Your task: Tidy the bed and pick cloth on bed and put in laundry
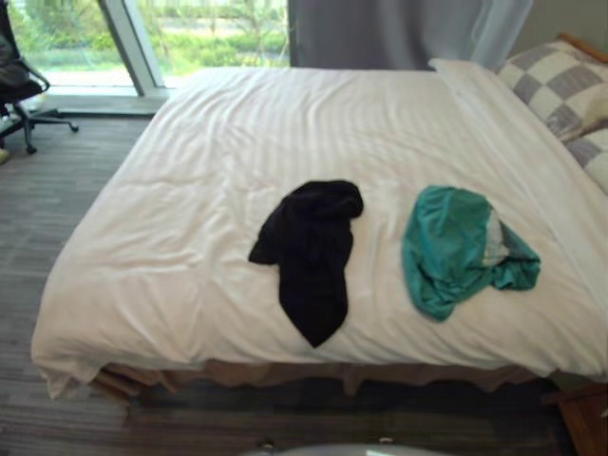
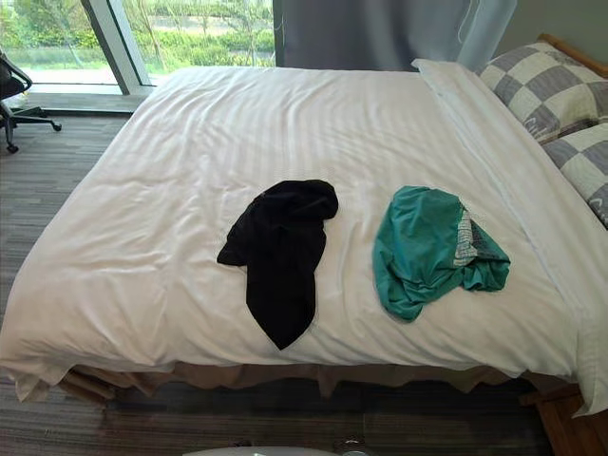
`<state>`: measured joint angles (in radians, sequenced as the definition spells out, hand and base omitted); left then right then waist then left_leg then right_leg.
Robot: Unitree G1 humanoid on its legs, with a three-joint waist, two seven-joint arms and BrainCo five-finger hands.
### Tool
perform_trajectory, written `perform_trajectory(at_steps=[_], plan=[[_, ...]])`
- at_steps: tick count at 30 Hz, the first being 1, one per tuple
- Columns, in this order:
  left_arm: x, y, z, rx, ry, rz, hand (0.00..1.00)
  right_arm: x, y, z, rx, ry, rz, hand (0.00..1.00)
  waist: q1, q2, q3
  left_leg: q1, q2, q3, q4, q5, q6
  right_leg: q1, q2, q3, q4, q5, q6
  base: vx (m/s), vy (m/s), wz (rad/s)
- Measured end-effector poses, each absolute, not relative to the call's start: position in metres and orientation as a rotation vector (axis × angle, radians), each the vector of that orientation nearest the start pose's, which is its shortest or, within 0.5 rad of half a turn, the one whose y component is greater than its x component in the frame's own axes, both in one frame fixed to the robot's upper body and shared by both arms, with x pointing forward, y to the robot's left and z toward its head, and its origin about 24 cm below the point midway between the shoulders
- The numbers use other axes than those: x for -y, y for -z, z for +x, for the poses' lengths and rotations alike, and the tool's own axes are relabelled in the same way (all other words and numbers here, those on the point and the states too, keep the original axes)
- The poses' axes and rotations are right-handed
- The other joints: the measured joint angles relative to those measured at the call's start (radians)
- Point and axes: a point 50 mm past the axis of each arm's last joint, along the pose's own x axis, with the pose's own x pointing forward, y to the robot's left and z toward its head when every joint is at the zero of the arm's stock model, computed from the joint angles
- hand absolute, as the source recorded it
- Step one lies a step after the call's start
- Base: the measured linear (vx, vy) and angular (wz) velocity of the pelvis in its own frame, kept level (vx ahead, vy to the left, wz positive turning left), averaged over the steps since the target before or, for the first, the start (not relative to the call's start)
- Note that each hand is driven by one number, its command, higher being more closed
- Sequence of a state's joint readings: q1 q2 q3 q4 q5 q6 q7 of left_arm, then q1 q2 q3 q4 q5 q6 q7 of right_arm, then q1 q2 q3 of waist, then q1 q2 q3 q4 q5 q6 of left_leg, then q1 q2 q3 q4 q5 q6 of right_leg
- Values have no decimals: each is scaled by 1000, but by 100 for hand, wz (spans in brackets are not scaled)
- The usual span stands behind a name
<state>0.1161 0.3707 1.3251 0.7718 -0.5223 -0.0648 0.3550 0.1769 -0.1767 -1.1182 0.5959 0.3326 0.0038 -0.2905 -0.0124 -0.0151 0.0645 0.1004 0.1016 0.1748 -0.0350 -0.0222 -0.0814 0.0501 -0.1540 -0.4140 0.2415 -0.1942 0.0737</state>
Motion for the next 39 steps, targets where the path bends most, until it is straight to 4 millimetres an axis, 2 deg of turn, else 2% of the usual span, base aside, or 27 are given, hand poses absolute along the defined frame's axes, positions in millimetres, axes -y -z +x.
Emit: perform_trajectory(at_steps=[1, 2, 4, 5, 6, 7, 8, 9, 11, 12, 14, 15, 16, 18, 22, 24, 26, 27, 32, 37, 39], plan=[[-453, -2, 2, -80, -1798, -374, 0, 409, 31, 25, -330, 1561, 237, 0, 1, -5, -11, 1, -2, -3, 1, 0, 0, 5, -1, -1, -1, 0, 0, 74, 12, 9], [-465, -28, 17, -5, -1752, -281, 0, 421, 11, 37, -245, 1557, 182, 0, 1, -8, -12, 1, -4, -9, 1, 0, 0, 8, -3, -1, -1, 0, 0, 67, 13, 14], [-481, -83, 52, 144, -1663, -94, 0, 439, -27, 61, -118, 1540, 58, 0, 0, -8, -13, 1, -10, -20, 0, 1, 2, 15, -5, -2, -7, 0, 0, 38, 14, 16], [-483, -102, 66, 195, -1620, -30, 0, 444, -37, 72, -84, 1522, 31, 0, 1, -6, -14, 0, -12, -24, 0, 1, 2, 17, -6, -3, -9, 0, 0, 30, 17, 10], [-482, -126, 90, 264, -1548, 56, 0, 445, -49, 93, -35, 1469, 4, 0, 0, -2, -16, 0, -13, -25, -1, 1, 2, 17, -7, -3, -12, 0, 0, 27, 13, 5], [-481, -131, 96, 280, -1529, 74, 0, 444, -52, 98, -24, 1452, -2, 0, 1, -2, -16, 0, -13, -25, -1, 1, 2, 18, -7, -3, -12, 0, 0, 39, 7, 5], [-472, -146, 121, 328, -1442, 133, 0, 436, -61, 121, 19, 1371, -32, 0, 1, -1, -20, 4, -14, -28, -1, 3, 4, 17, -6, -3, -15, 1, 1, 49, -1, 5], [-467, -150, 132, 339, -1404, 148, 0, 433, -64, 128, 31, 1342, -45, 0, 0, -2, -22, 4, -14, -29, -1, 3, 5, 17, -6, -2, -16, 1, 1, 55, -3, 5], [-439, -159, 176, 350, -1213, 257, 0, 412, -77, 165, 89, 1182, -107, 0, -1, 15, -23, 3, -14, -28, -1, 3, 5, 8, -5, 9, -19, 1, 1, 27, -1, -1], [-432, -160, 184, 352, -1174, 285, 0, 408, -80, 173, 99, 1150, -118, 0, -1, 19, -24, 3, -14, -26, -2, 3, 5, 5, -4, 16, -19, 1, 2, 13, -2, -15], [-405, -163, 210, 358, -1022, 413, 0, 389, -90, 199, 142, 1017, -165, 0, -2, 28, -22, 6, -9, -5, -1, 3, 5, -7, 3, 45, -21, 7, 10, 24, -17, -36], [-387, -158, 226, 358, -943, 436, 0, 379, -94, 208, 157, 946, -205, 0, -5, 30, -20, 14, -6, 7, -1, 3, 5, -5, 8, 68, -28, 14, 13, 48, -24, -44], [-377, -154, 234, 347, -900, 450, 0, 373, -95, 213, 156, 899, -225, 0, -9, 30, -19, 19, -4, 19, -1, 3, 5, -1, 13, 85, -36, 19, 8, 51, -15, -42], [-354, -143, 252, 315, -781, 502, 0, 359, -94, 224, 144, 794, -278, 0, -34, 25, -10, 22, -2, 25, 3, 3, 5, -3, 16, 108, -39, 21, 5, 38, -18, -29], [-326, -133, 277, 275, -628, 569, 0, 342, -86, 231, 114, 680, -332, 0, -65, 20, 15, 35, -1, 55, 3, 3, 5, -10, 16, 153, -51, 34, 10, 18, 11, -36], [-314, -135, 291, 277, -574, 590, 0, 335, -81, 230, 96, 634, -367, 0, -69, 27, 24, 31, 0, 76, 3, 3, 5, -22, 18, 173, -60, 45, 10, 8, 15, -27], [-303, -144, 303, 299, -535, 623, 0, 326, -80, 231, 107, 603, -358, 0, -91, 37, 49, 22, 1, 78, 5, 3, 4, -31, 16, 179, -67, 54, 11, -22, 10, -13], [-296, -149, 311, 315, -512, 649, 0, 322, -80, 231, 114, 595, -357, 0, -90, 44, 54, 8, 1, 83, 6, 3, 4, -52, 17, 191, -68, 59, 11, -30, 15, -16], [-278, -161, 332, 326, -446, 710, 0, 311, -86, 234, 157, 543, -368, 0, -106, 62, 94, -35, 1, 109, 11, 3, 4, -108, 18, 219, -69, 78, 12, -38, 19, -17], [-265, -170, 354, 307, -399, 763, 0, 300, -91, 234, 205, 531, -334, 0, -123, 66, 143, -85, 0, 138, 17, 3, 4, -176, 20, 253, -69, 101, 11, -23, 18, -18], [-262, -172, 359, 291, -387, 798, 0, 294, -88, 234, 206, 530, -308, 0, -139, 67, 163, -105, 1, 147, 17, 3, 4, -200, 21, 258, -69, 109, 9, -11, 25, -13]])
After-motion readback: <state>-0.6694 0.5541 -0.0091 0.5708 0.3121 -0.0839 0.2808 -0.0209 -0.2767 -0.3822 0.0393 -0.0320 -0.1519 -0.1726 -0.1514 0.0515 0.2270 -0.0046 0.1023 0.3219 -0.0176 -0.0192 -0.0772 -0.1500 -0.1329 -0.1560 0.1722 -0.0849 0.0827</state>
